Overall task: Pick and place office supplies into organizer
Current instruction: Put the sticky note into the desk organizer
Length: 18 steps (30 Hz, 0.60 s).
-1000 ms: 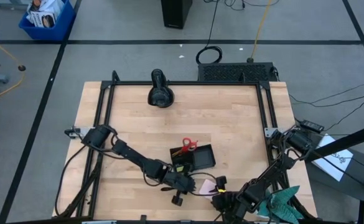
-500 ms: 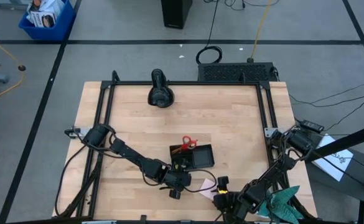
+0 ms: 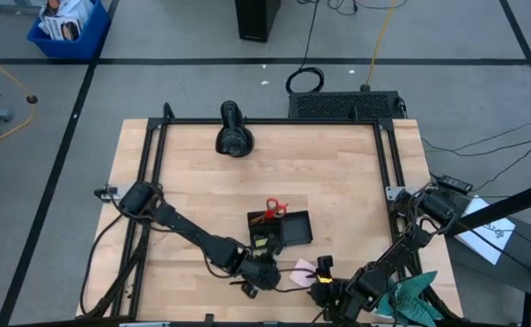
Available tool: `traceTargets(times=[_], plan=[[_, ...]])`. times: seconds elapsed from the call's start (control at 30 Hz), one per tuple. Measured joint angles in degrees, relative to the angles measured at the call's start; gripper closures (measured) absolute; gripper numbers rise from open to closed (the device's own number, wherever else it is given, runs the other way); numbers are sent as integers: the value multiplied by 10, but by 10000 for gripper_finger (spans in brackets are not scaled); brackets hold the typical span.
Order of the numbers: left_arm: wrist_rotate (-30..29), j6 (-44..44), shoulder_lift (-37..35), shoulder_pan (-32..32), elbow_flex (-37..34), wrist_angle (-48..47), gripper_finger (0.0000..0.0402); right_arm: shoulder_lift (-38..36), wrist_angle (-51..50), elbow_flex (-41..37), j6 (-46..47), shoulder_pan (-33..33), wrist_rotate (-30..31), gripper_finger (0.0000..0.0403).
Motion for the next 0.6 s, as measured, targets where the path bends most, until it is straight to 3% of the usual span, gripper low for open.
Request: traceTargets(times=[0.17, 0.3, 0.47, 0.6], plan=[[62, 18, -1, -34, 108, -112, 364, 0, 1, 0, 7, 4, 1, 190], [23, -2, -11, -67, 164, -201, 364, 0, 0, 0, 7, 11, 13, 190], [-25, -55, -61, -87, 164, -213, 364, 0, 1, 0, 7, 21, 28, 190], [-27, -98, -80, -94, 138, -221, 364, 0, 4, 0, 7, 23, 30, 190]])
